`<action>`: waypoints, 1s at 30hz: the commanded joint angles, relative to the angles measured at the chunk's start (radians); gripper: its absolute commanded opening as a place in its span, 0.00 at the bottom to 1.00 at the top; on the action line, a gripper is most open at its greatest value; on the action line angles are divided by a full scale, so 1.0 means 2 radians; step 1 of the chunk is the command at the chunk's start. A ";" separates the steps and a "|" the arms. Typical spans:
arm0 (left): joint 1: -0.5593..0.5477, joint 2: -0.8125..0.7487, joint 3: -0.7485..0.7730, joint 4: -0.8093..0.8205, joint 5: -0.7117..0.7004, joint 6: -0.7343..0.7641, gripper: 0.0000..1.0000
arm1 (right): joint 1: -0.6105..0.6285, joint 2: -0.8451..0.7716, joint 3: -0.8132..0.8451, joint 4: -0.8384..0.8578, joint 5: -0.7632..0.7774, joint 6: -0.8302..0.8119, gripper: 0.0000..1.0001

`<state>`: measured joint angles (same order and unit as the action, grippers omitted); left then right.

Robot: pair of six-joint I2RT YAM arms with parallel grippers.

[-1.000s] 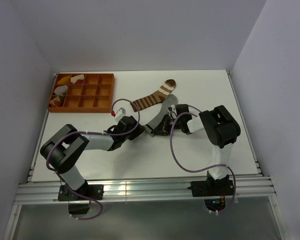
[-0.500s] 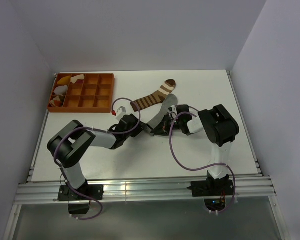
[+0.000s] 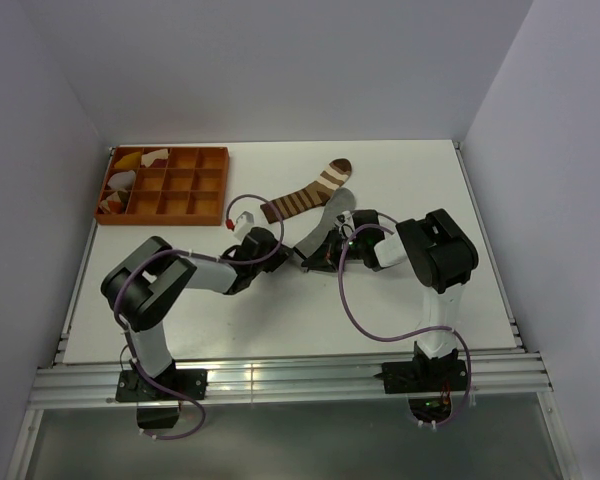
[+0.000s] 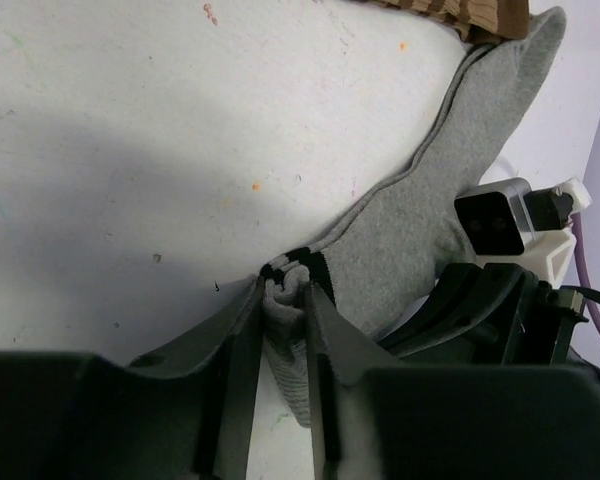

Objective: Roll the socks
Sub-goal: Roll the sock at the center of the board.

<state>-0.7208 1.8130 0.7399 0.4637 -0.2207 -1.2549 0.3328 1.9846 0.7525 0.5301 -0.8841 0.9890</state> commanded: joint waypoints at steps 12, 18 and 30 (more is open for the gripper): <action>0.001 0.025 0.089 -0.210 -0.040 0.047 0.00 | 0.002 -0.070 0.027 -0.125 0.082 -0.128 0.21; 0.001 0.038 0.141 -0.294 -0.045 0.081 0.00 | 0.027 -0.159 0.021 -0.168 0.176 -0.229 0.41; 0.000 0.071 0.219 -0.368 -0.025 0.147 0.00 | 0.133 -0.228 0.005 -0.189 0.359 -0.378 0.46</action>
<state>-0.7231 1.9114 1.1553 -0.1474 -0.2653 -1.0355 0.5514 1.5623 0.7765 0.1596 -0.3157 0.3450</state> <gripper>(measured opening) 0.127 0.458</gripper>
